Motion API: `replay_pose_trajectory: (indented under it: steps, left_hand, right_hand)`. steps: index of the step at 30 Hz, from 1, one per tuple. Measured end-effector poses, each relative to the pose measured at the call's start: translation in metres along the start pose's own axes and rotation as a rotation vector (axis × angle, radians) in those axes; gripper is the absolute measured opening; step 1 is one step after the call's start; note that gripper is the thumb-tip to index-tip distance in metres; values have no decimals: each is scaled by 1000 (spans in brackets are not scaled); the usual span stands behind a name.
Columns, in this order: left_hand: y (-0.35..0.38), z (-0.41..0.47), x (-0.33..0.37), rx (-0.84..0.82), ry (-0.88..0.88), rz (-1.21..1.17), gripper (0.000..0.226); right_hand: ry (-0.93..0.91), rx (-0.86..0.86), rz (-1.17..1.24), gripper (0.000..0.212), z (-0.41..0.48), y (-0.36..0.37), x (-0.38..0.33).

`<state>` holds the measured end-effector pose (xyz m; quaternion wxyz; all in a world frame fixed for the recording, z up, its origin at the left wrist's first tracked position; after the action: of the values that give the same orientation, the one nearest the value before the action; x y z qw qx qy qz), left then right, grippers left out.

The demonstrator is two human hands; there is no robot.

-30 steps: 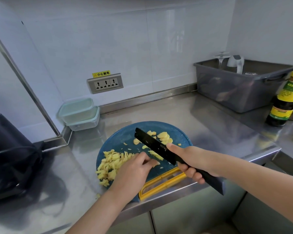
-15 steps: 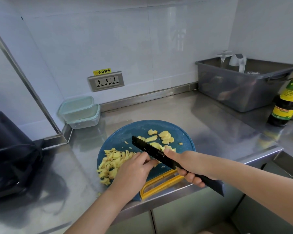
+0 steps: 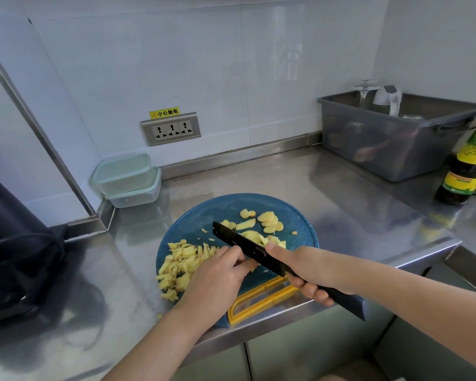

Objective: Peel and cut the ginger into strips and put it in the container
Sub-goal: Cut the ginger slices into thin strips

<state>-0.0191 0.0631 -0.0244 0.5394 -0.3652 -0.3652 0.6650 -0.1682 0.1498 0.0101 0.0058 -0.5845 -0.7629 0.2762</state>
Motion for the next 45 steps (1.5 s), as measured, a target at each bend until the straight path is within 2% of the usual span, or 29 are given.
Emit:
replay_pose_trajectory:
  steps: [4,7,12,14,16,17,20,24,27,32,35,38,42,45]
  left_hand:
    - [2,-1,0,-19,-8,-10,38]
    - [4,0,0,-19,-15,-29,36]
    - [3,2,1,-5,-11,-33,42]
    - [3,0,1,9,-26,-40,42]
    - [2,-1,2,32,-41,-58,41]
    - [1,-2,3,47,-49,-73,40]
    - [-2,-4,2,94,-80,-123,32]
    - [-5,-7,0,83,-45,-155,26]
    - [-5,-9,-7,62,-35,-154,22]
    - [-5,-5,-16,23,-152,-172,23]
    - [-6,-3,-12,11,-82,-124,26]
    - [-8,-1,-11,46,-54,-165,20]
    - [-5,-1,-10,53,-59,-171,24]
    - [-7,0,-8,98,-43,-181,16]
  right_hand:
    - [145,124,-154,82,-3,13,-13]
    - [150,173,-198,88,-1,18,-22]
    - [35,277,-207,83,-3,21,-40]
    - [-71,333,-156,63,2,21,-40]
    - [-161,290,-29,40,3,18,-38]
    - [-142,240,11,40,2,15,-35]
    - [-61,101,34,62,0,3,-20]
    - [-91,-12,111,67,-5,-11,-3]
    - [-116,-8,106,68,-10,-14,1]
    - [-106,-8,88,68,-8,-3,3]
    - [-98,8,69,67,-7,3,-1]
    - [-70,-10,61,66,-5,7,-4]
    - [-38,-18,51,67,-3,8,-5]
    - [-45,-25,46,67,-3,8,-6]
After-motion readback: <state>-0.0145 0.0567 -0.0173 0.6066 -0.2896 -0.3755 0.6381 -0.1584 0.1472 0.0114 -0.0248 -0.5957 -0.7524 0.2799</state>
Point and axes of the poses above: each hand's wrist, its own z-axis towards the middle knuckle, its own y-axis out of the palm, x = y × z, the point moved 3 cm from there along z, towards the middle knuckle, and after that the axes turned 15 degrees about y, right-handed, at the moved point
